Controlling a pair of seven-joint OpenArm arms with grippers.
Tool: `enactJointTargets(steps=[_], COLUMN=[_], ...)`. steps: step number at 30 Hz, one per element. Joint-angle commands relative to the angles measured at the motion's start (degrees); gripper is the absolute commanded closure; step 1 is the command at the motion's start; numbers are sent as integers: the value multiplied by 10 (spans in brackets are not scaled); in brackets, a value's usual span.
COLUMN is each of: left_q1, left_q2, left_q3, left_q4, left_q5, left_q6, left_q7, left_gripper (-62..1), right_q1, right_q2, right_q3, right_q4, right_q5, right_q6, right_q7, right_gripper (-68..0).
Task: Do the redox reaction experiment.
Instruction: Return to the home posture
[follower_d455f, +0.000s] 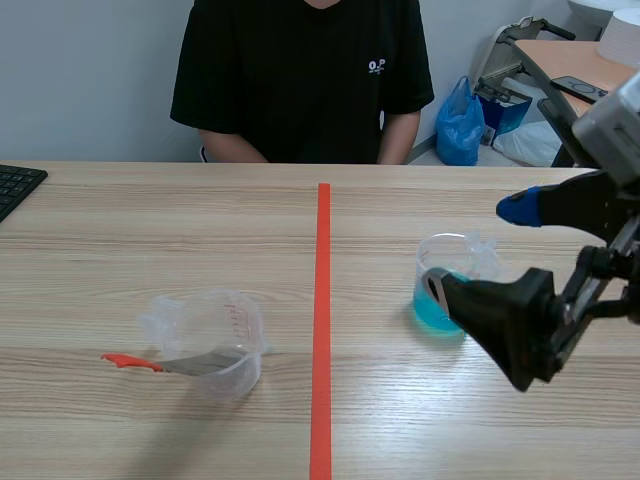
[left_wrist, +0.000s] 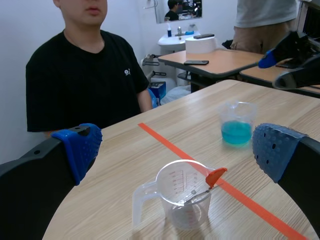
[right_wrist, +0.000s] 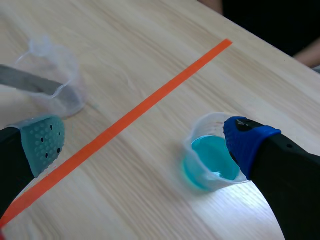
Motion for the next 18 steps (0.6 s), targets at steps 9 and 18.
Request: enactJointTargets(steps=[9, 18], left_q1=[-21, -26], left_q2=[-2, -2], left_q3=[-3, -1], left_q4=[2, 2], left_q5=[-8, -9], left_q6=[1, 1], left_q7=[17, 19], left_gripper=[-623, -623], right_q1=[-133, -179], right_q2=[23, 40], right_q3=[21, 23], right_q4=[103, 117], right_q5=[-69, -89], right_q6=[-33, -52], right_q7=[95, 131], right_gripper=[-679, -679])
